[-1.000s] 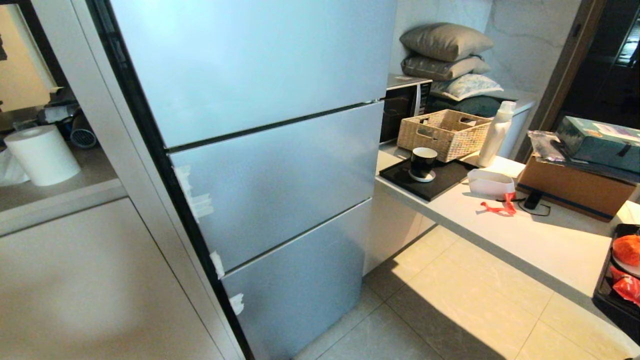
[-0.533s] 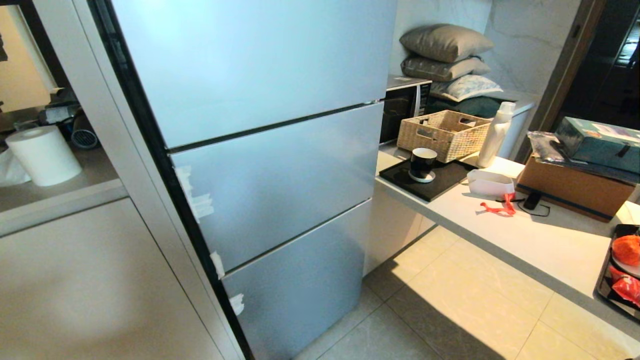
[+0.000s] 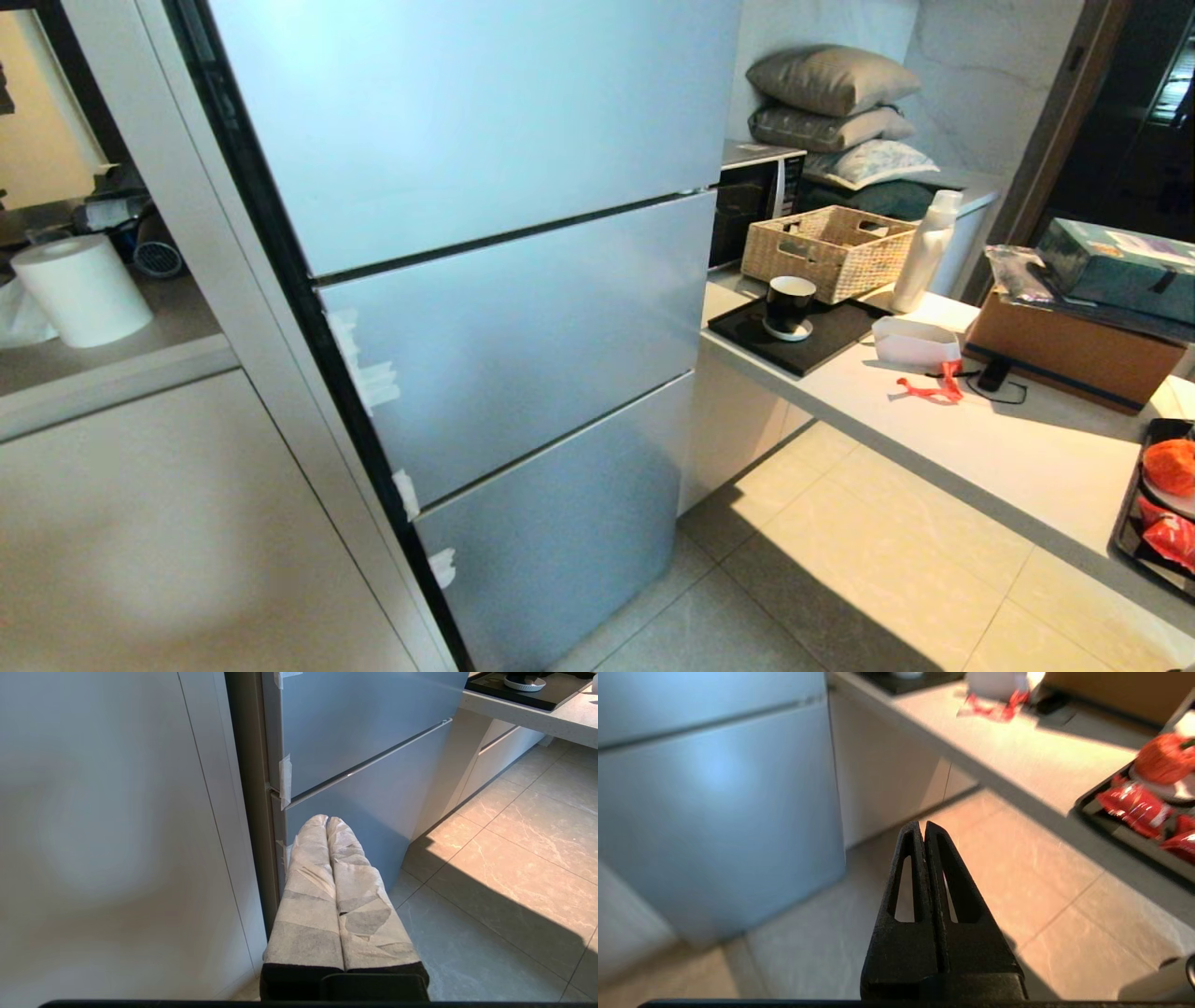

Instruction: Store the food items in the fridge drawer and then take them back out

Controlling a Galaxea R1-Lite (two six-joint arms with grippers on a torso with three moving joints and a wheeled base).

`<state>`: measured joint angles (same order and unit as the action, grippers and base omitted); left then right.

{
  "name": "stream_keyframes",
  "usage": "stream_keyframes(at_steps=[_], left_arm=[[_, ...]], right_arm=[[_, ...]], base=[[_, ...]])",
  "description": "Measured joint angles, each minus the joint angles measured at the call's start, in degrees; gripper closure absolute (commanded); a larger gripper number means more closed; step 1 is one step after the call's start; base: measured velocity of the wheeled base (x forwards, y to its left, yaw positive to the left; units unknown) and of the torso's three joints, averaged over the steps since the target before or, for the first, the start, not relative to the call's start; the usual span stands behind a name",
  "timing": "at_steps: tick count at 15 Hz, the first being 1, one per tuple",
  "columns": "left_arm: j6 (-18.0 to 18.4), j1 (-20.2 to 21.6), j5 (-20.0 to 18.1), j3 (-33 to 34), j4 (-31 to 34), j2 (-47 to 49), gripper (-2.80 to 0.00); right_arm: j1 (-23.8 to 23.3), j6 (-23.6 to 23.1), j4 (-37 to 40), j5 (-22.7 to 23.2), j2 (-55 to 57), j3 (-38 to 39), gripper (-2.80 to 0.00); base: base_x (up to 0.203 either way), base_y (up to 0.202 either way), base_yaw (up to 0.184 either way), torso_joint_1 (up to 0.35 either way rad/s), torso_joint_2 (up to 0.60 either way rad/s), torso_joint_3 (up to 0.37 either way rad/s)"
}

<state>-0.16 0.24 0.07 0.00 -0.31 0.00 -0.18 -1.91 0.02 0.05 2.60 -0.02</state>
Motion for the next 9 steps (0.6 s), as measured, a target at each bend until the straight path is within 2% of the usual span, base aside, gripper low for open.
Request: stream_keyframes(at_steps=[6,9], left_arm=[[0.0,0.0,0.0,0.0,-0.02,0.0,0.0],[0.0,0.0,0.0,0.0,-0.02,0.0,0.0]], right_arm=[[-0.15,0.45,0.11,0.0,-2.6,0.0,0.0],[-0.18,3.04,0.09,-0.58,-2.7,0.01,0.0]], base=[[0.0,0.0,0.0,0.0,0.0,0.0],[0.0,0.0,0.0,0.0,0.0,0.0]])
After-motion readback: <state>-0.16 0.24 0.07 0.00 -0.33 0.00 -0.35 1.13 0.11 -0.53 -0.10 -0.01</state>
